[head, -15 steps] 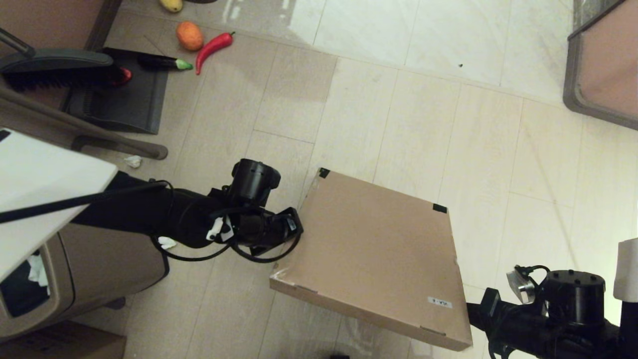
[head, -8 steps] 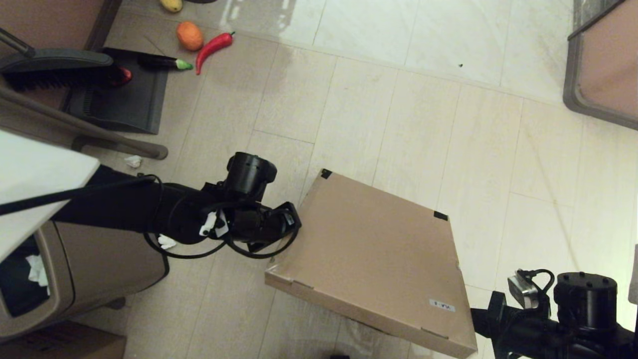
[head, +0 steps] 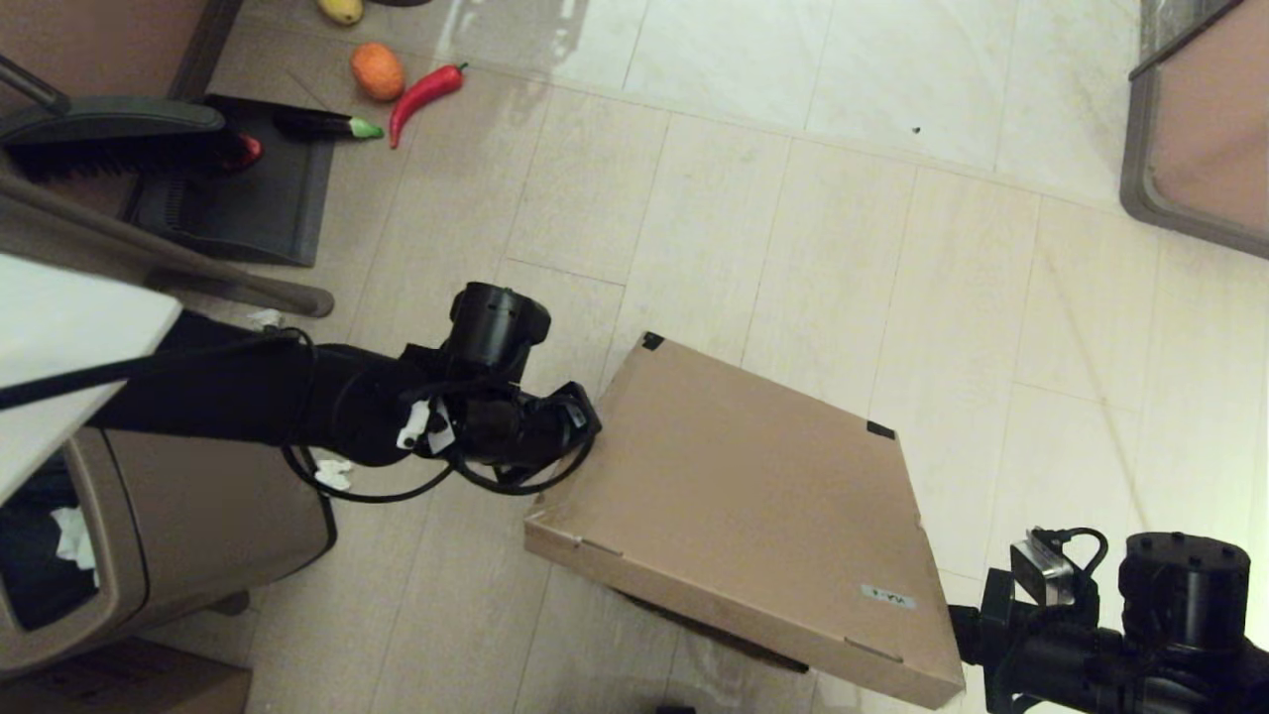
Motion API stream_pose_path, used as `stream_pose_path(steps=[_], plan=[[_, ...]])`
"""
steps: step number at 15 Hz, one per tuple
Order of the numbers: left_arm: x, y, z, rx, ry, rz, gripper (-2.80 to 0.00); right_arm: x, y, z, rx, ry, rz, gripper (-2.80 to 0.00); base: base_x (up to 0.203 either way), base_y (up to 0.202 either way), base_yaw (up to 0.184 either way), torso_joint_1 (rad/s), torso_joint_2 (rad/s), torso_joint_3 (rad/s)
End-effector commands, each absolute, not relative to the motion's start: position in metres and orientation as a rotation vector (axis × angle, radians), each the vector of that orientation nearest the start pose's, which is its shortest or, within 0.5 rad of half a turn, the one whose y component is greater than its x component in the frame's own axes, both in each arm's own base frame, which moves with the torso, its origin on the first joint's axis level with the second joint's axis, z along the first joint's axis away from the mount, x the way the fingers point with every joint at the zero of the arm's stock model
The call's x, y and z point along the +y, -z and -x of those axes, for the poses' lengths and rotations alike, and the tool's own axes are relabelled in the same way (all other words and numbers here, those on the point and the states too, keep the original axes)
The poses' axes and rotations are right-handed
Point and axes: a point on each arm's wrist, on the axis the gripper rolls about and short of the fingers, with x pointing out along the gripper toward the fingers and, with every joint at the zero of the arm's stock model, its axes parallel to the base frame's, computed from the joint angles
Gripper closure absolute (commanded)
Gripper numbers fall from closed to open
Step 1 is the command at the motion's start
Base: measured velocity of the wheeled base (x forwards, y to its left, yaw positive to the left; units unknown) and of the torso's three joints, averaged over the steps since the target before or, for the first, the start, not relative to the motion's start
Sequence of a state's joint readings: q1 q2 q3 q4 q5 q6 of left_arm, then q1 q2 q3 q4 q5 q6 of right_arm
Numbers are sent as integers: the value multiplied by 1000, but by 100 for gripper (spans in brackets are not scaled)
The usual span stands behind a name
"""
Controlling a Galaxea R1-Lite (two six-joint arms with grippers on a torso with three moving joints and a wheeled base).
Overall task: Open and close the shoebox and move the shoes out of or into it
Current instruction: Open the shoe box
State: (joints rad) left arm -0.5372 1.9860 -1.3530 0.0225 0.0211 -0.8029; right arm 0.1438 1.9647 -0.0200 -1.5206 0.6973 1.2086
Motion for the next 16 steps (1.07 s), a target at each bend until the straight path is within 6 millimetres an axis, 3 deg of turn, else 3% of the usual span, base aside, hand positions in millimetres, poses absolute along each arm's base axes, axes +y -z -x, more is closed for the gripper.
stream_pose_path(steps=[1, 6, 10, 16], plan=[[-201, -183, -339, 775, 205, 631, 0, 45, -48, -205, 873, -484, -1239, 0, 0, 0, 0, 0, 0, 0], [-199, -192, -342, 730, 170, 669, 0, 45, -49, -206, 871, -485, -1240, 0, 0, 0, 0, 0, 0, 0], [-189, -213, -347, 657, 150, 731, 0, 44, -49, -206, 868, -485, -1242, 0, 0, 0, 0, 0, 0, 0], [-146, -233, -359, 563, 40, 828, 0, 43, -68, -207, 816, -504, -1325, 0, 0, 0, 0, 0, 0, 0]])
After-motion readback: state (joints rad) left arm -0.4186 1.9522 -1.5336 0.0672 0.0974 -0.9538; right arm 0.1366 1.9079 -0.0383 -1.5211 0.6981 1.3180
